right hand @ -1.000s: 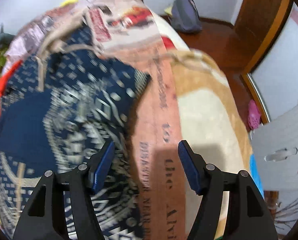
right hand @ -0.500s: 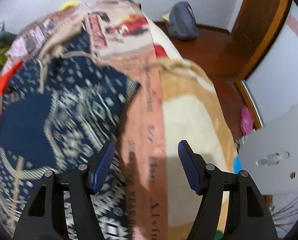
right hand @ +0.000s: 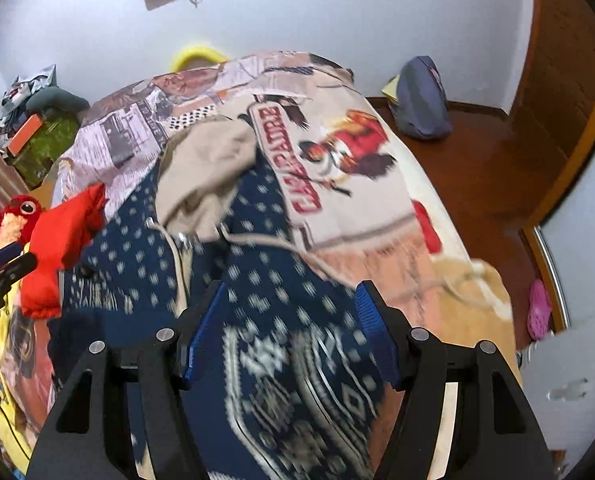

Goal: Fold large clothes
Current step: 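Move both grippers toward the beige hood of the hoodie, then grasp the hood edge with the left gripper while the right gripper grasps the other hood edge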

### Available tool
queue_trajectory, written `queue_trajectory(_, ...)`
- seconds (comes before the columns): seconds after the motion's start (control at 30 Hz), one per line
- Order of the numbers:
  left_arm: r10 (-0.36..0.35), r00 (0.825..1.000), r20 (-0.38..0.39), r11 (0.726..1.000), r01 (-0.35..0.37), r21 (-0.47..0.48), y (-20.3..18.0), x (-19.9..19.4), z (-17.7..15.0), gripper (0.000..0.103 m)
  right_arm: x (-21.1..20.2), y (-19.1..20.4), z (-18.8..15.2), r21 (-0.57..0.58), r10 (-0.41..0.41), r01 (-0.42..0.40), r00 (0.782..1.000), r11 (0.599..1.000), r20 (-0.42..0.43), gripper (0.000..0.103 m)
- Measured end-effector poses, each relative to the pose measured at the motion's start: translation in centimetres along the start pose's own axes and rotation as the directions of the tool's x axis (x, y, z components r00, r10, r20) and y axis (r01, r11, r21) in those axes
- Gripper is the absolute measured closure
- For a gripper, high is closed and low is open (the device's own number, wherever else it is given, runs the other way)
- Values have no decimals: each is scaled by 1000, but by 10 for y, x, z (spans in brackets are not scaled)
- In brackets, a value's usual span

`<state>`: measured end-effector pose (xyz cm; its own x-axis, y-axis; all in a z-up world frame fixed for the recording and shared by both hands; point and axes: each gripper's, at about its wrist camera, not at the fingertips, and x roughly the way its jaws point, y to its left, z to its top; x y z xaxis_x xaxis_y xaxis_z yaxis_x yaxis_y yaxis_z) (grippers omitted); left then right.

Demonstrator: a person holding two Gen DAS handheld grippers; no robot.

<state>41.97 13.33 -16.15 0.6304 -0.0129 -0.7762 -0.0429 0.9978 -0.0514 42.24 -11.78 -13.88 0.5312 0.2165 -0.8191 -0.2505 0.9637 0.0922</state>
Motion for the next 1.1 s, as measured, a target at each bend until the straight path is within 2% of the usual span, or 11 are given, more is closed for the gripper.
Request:
queue_trajectory(0.17, -52, 998, -35, 997, 50, -53, 0, 42, 33, 30, 30, 21, 27, -22, 6, -6, 1000, 1000, -10, 41)
queue_trajectory(0.4, -42, 992, -122, 996, 31, -86, -2, 115, 67, 30, 93, 36, 56, -1, 28, -28, 996, 1000, -90, 41)
queue_trajectory(0.53, -125, 972, -200, 983, 95, -156, 1, 154, 71, 30, 139, 28, 67, 51, 23, -14, 984, 999, -178, 41)
queue_trajectory(0.7, -72, 972, -225, 986, 36, -160, 4, 183, 74, 30, 173, 18, 77, 100, 41, -19, 975, 995, -220, 41)
queue_trajectory(0.77, -54, 974, -221, 984, 14, -177, 9, 193, 75, 30, 177, 15, 81, 122, 56, -32, 979, 992, -194, 41)
queue_trajectory(0.87, -89, 972, -218, 970, 35, -241, 19, 202, 74, 30, 180, 10, 87, 144, 56, -33, 985, 989, -162, 42)
queue_trajectory(0.9, -101, 972, -211, 964, 43, -264, 22, 202, 73, 31, 182, 9, 87, 140, 67, -45, 985, 989, -160, 50)
queue_trajectory(0.93, -112, 974, -199, 960, 54, -275, 24, 200, 72, 39, 183, 9, 88, 129, 89, -69, 983, 989, -162, 56)
queue_trajectory(1.0, -150, 972, -180, 958, 97, -270, 24, 195, 71, 63, 181, 10, 86, 103, 129, -114, 979, 988, -156, 80)
queue_trajectory(1.07, -155, 972, -179, 962, 107, -251, 21, 189, 70, 86, 174, 13, 82, 64, 103, -95, 984, 993, -143, 92)
queue_trajectory(1.1, -155, 972, -177, 965, 111, -238, 19, 186, 69, 90, 173, 13, 81, 48, 96, -90, 986, 995, -137, 92)
